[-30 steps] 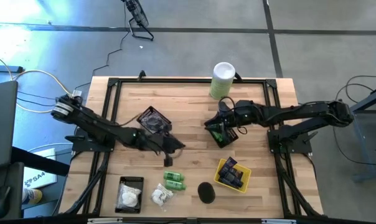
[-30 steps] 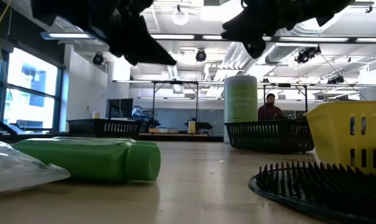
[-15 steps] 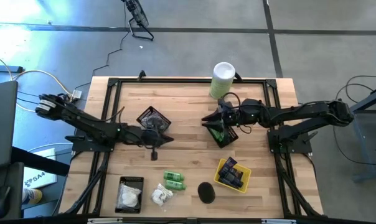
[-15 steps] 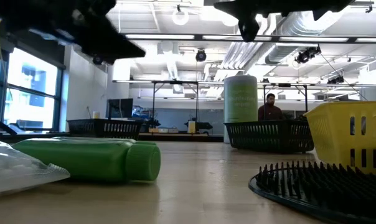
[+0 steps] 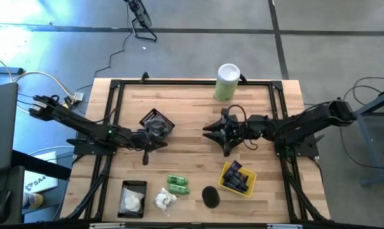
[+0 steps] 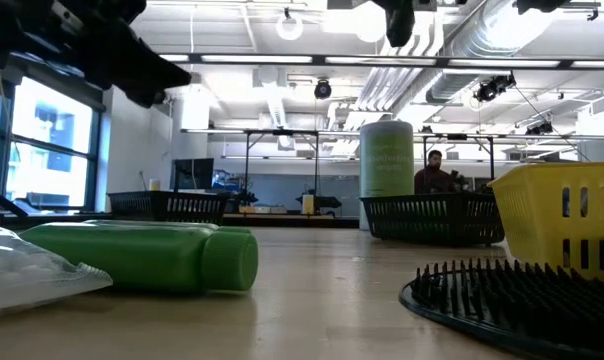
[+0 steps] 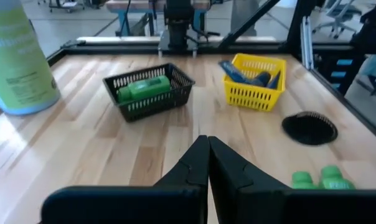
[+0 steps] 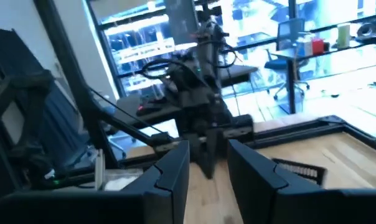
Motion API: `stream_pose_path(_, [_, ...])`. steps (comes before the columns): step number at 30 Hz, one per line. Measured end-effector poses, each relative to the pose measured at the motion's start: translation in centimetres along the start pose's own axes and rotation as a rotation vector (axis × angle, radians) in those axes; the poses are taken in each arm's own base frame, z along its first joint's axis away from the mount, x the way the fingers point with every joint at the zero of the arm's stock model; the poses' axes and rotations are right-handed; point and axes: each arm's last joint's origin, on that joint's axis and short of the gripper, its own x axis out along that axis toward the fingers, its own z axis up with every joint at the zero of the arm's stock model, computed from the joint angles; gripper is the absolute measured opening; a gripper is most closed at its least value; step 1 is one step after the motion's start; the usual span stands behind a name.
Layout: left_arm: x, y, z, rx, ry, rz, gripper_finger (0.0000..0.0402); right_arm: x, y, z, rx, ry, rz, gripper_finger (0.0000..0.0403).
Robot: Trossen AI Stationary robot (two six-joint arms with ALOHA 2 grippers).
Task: Pick & Place Travel size toiletries
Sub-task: Put the shampoo bottle into the top right black bin
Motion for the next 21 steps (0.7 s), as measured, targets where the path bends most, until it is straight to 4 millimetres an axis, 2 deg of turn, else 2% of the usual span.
stream_pose_path(5, [-0.8,0.2,0.1,0.006,0.019,0.002,0.0000,1.3,0.4,-1.5,0.001,-0.005,0.019,0.0100])
stream_pose_path(8, [-1.1,0.3,0.2,0.008,0.026,0.002,0.0000,2.3,0.5,-1.7,0.010,0.002,0.003,0.0100])
stream_pose_path(11, [-1.3,0.4,0.3,0.011,0.027,0.002,0.0000,3.5,0.8,-1.4,0.008,0.015,0.006,0.0100])
stream_pose_path(21, [-2.0,0.6,0.8,0.004,-0.005,0.008,0.0000,8.3,2.9,-0.2,-0.024,0.245,-0.004,0.0100])
